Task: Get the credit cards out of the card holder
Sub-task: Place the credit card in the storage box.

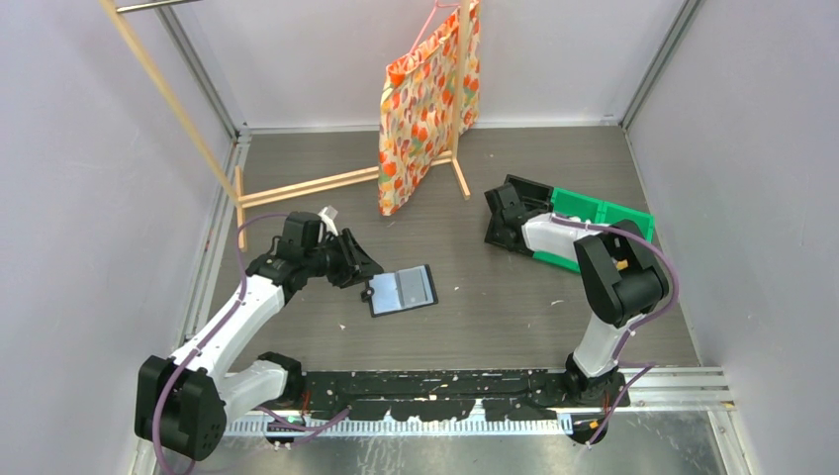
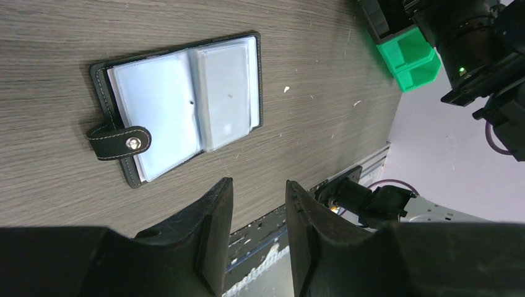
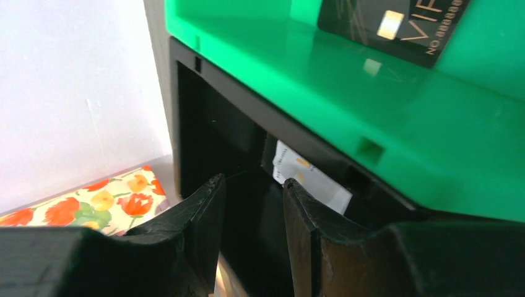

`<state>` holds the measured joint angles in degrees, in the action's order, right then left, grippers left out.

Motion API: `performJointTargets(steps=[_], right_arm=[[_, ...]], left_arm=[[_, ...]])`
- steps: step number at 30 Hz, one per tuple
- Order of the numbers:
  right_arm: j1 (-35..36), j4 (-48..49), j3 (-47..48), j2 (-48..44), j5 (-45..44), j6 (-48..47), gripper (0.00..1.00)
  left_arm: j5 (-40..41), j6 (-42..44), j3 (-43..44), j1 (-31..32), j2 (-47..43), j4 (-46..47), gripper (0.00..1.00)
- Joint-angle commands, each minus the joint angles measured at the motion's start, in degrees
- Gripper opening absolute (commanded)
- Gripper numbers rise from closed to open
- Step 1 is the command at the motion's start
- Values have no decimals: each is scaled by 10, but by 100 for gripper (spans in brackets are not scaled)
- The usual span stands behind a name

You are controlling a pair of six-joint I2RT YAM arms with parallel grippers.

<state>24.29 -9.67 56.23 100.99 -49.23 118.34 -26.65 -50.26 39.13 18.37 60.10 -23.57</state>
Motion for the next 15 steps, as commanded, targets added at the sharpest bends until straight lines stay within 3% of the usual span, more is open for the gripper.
performJointTargets(steps=[1, 5, 8, 15], right_arm=[[-2, 65, -24, -38, 0, -26, 45], [-2, 168, -34, -92, 28, -238, 45], [-2, 203, -18, -136, 117, -432, 49], [20, 7, 96, -145, 363, -719, 53]], left_arm=[[-12, 13, 10, -2, -3, 13, 38], [-13, 18, 15, -2, -2, 7, 39], [-7, 25, 22, -2, -2, -7, 39], [-11, 16, 10, 2, 30, 13, 40]])
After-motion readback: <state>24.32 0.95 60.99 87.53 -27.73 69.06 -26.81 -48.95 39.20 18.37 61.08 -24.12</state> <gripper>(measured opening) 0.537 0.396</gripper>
